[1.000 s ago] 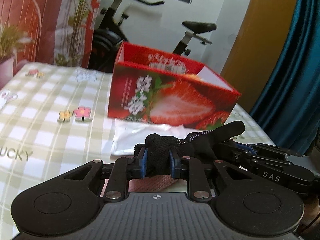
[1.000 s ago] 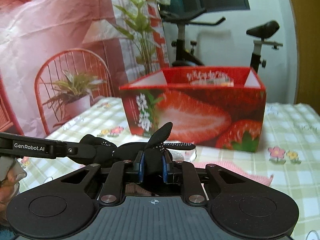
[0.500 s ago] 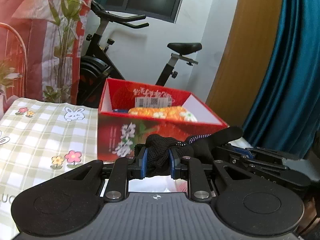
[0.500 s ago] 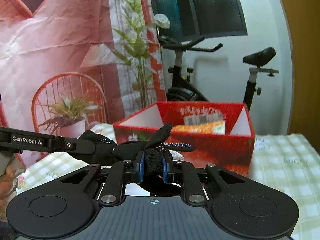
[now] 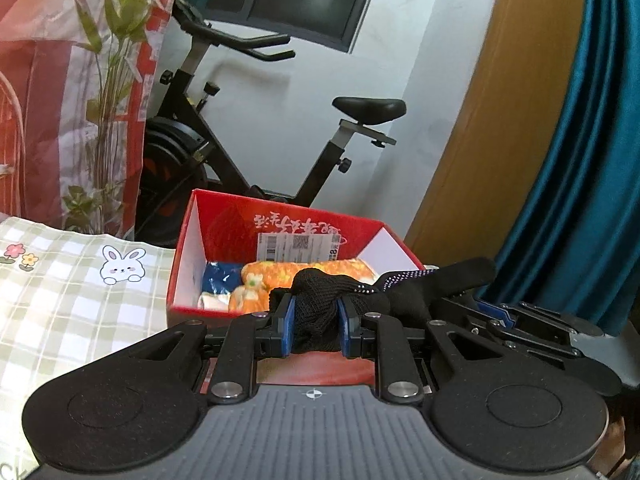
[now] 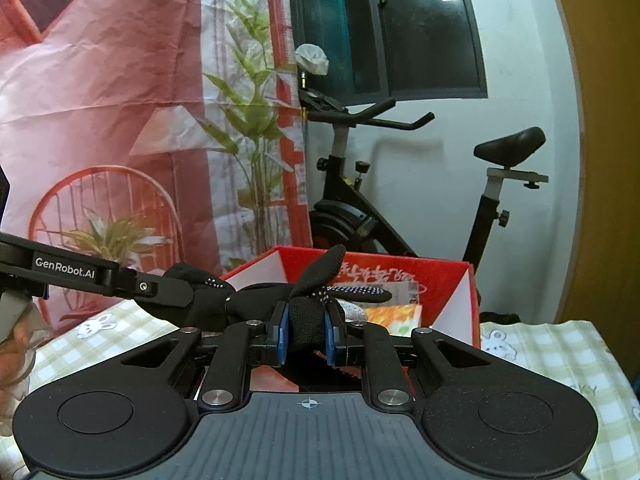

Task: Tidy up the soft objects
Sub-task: 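Lift the black glove with both grippers over the red box, then lower the black glove into the box and open both grippers, then withdraw both open grippers to the white plastic pouch, then close the right gripper on the white pouch while the left gripper grasps it too, then lift the white pouch into the red box and open both grippers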

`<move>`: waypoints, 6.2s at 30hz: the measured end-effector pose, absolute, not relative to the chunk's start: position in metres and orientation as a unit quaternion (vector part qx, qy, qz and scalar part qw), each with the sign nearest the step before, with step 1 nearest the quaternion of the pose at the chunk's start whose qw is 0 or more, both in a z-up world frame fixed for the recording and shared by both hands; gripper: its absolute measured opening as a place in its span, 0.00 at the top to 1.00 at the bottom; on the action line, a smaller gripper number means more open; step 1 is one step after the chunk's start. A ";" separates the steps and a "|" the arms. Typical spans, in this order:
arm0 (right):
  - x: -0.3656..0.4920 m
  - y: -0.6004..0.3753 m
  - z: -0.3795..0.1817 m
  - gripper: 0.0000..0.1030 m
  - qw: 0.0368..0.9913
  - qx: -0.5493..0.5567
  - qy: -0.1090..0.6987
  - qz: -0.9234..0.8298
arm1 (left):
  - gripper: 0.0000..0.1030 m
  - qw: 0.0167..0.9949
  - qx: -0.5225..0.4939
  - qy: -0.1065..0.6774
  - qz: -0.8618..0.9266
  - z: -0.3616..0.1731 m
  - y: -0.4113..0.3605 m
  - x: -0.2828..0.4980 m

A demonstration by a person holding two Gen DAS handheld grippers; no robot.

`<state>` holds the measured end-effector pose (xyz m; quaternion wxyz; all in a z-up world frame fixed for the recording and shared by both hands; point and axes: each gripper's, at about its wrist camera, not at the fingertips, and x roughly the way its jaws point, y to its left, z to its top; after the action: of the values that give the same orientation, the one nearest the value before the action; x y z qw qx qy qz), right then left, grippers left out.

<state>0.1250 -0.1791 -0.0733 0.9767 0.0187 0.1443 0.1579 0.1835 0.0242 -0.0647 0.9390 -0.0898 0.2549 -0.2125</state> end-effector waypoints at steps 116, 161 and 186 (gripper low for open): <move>0.157 -0.130 -0.203 0.85 0.899 0.134 0.371 0.188 | 0.48 0.866 -0.149 0.439 -0.188 -0.193 0.081 0.214; 0.140 -0.178 -0.083 0.94 0.957 0.142 0.186 0.173 | 0.73 0.932 -0.125 0.251 -0.228 -0.061 0.050 0.195; 0.264 -0.201 -0.108 0.87 0.960 0.083 0.248 0.098 | 0.70 0.939 -0.019 0.289 -0.183 -0.073 -0.012 0.293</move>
<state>0.2641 -0.2008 -0.1084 0.9602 0.0833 0.2481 0.0977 0.2932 -0.0115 -0.0730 0.9394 -0.0189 0.2894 -0.1829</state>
